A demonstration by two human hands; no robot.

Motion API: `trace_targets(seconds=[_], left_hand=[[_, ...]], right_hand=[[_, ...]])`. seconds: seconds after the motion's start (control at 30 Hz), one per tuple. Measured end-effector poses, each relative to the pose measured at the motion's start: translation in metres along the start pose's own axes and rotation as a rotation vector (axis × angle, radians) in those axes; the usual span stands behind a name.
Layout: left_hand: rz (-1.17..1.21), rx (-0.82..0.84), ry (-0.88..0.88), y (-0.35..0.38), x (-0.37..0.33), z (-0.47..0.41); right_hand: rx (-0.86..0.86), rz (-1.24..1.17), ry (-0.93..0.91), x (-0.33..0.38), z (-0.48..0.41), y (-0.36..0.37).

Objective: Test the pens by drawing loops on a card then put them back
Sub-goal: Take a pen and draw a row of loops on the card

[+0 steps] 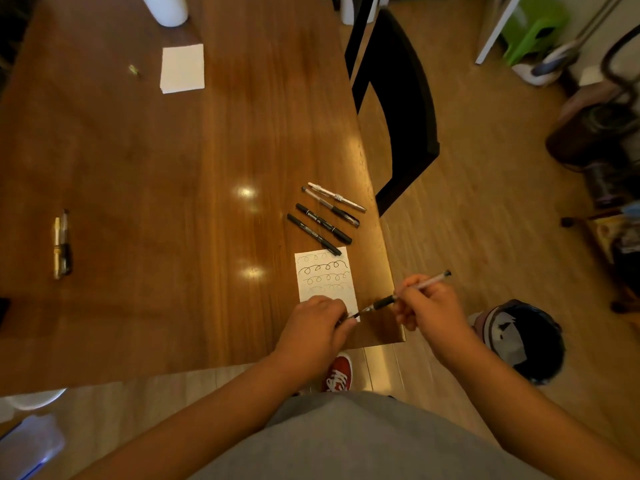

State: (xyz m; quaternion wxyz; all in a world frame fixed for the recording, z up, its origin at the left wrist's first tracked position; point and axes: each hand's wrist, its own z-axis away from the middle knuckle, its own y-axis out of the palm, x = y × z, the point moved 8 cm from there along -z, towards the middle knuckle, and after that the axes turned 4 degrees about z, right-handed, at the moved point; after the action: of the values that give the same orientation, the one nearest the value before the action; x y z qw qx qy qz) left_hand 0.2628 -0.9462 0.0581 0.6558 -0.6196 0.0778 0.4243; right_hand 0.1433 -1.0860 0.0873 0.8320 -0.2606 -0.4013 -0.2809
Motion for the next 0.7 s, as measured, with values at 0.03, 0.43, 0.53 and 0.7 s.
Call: trace_targets(seconds=[0.03,0.43,0.53,0.7], left_hand=[[0.006,0.003,0.004,-0.002,-0.001,-0.001],[-0.037,0.128,0.284,-0.040,-0.026,-0.019],[-0.023,0.181,0.377,-0.045,-0.041,-0.022],[0.005,0.286,0.521,-0.043,-0.063,-0.018]], right_hand=[[0.008,0.010,-0.009,0.003,0.003,0.002],[-0.216,-0.204,-0.060,0.022,0.031,0.000],[-0.245,-0.192,-0.086,0.020,0.043,0.005],[-0.343,-0.329,-0.081,0.004,0.069,0.007]])
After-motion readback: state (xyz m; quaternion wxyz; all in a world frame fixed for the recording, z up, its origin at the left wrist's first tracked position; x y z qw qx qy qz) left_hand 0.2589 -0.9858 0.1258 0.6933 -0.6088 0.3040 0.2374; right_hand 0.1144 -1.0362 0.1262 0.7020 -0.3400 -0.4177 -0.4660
